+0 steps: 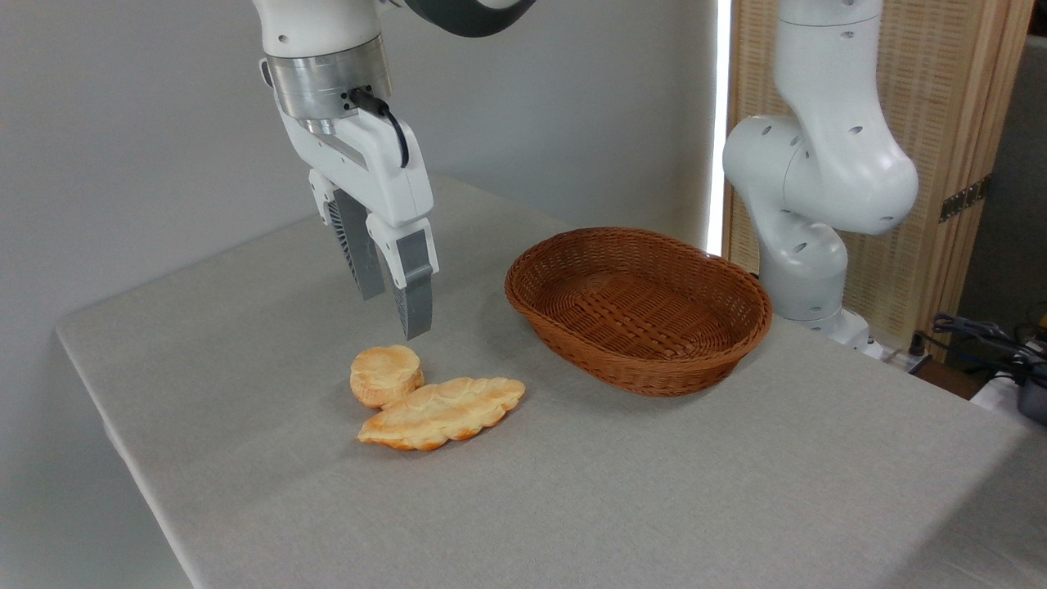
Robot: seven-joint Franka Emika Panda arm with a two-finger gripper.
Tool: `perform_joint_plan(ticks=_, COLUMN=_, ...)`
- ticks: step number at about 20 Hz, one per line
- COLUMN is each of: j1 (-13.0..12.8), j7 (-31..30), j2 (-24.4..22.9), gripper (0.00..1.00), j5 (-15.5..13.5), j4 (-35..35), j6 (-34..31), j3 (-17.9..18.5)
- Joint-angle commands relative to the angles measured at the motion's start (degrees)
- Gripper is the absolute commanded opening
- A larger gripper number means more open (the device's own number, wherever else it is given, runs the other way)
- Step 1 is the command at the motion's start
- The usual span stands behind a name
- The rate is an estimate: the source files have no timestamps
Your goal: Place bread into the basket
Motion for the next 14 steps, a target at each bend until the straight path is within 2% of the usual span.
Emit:
perform_joint_plan(ticks=1, j1=-0.15, j7=-0.10, j2=-0.09, gripper=1.00, j5=-0.42, j4=0.64, j6=-1.15, j3=0.03)
perform_joint_plan(ticks=14, j1=-0.32, j7=-0.55, j2=-0.18, gripper=1.00, j5=-0.42, j4=0.64, j6=-1.77, j3=-0.06)
